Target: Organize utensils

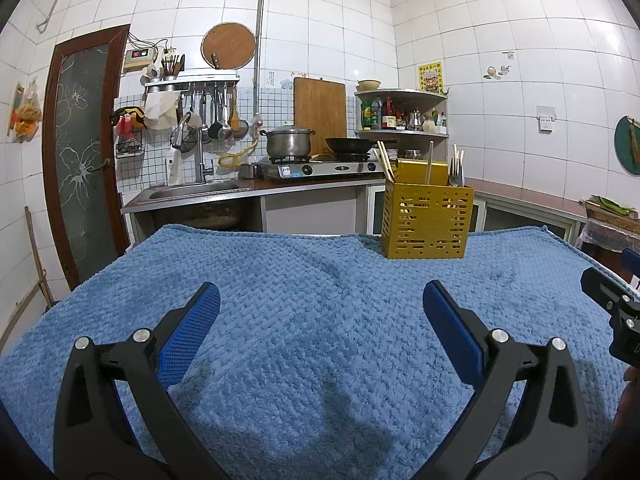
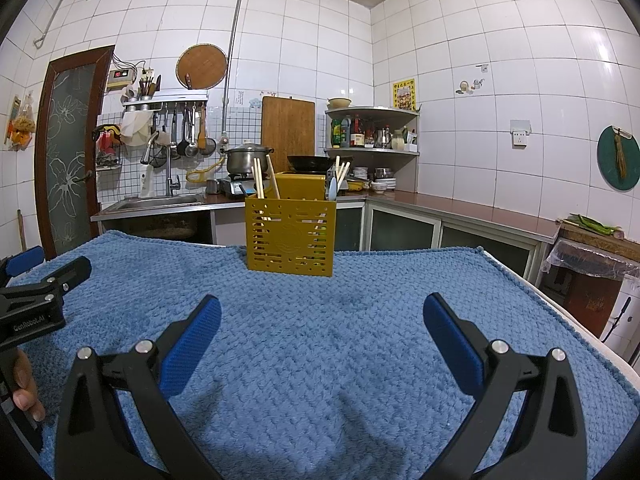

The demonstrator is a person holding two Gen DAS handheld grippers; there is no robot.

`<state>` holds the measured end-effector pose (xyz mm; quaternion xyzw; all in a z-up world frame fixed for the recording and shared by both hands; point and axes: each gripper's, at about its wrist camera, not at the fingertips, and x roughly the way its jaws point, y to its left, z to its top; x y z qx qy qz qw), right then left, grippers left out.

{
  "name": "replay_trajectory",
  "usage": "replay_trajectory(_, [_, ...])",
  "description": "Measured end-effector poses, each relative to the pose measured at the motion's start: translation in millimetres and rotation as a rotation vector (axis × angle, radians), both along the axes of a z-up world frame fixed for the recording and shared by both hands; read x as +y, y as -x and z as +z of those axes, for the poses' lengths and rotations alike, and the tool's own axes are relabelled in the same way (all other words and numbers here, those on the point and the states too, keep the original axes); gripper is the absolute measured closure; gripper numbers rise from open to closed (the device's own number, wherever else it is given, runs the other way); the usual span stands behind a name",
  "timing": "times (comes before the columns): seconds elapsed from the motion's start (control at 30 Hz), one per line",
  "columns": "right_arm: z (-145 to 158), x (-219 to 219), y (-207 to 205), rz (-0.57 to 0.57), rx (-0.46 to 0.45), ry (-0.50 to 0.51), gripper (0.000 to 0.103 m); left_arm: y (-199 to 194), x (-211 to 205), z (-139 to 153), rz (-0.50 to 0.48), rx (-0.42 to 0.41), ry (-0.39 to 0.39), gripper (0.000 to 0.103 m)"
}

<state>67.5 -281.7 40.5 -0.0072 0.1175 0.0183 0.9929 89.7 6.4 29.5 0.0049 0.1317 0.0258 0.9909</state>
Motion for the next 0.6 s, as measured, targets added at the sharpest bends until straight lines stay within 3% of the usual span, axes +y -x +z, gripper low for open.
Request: replay_trajectory(0.6, [0.4,-0.8,0.5,-0.001,-0.001,0.004,0.004,0.0,0.4,0.5,-0.004,0.003,0.001,0.005])
